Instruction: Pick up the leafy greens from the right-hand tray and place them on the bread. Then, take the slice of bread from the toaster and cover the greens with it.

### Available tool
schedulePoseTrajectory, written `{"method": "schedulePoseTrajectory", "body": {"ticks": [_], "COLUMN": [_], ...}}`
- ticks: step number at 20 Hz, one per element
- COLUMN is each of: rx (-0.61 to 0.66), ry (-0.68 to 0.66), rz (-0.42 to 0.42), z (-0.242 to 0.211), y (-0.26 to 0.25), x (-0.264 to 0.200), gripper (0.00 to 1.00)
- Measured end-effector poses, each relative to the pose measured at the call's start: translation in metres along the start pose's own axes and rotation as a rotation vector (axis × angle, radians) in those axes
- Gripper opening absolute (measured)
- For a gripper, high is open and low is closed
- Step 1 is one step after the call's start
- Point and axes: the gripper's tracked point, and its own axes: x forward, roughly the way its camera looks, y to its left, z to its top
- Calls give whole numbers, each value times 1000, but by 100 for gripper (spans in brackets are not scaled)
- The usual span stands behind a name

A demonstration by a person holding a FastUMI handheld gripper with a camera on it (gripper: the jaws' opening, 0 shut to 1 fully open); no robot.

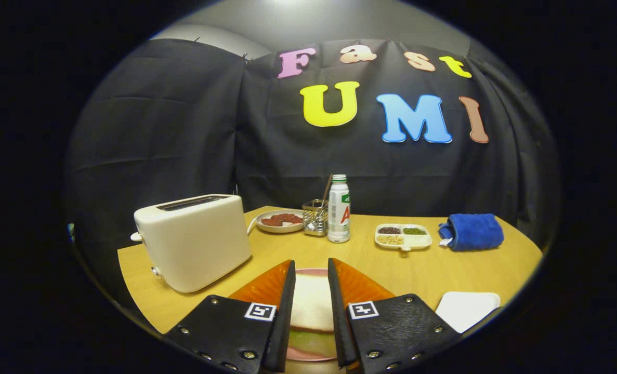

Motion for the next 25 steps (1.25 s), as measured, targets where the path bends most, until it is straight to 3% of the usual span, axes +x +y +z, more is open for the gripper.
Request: {"method": "schedulePoseTrajectory", "body": {"ticks": [6,9,15,25], "rx": [-15,-7,-38,-25], "ry": [-73,-97,-95,-118], "rz": [-124,-144,-172,-319], "z": [47,60,63,62], "y": [-103,-143,-219,-361], "x": [-34,-54,-92,-164], "gripper": [36,36,36,36]}}
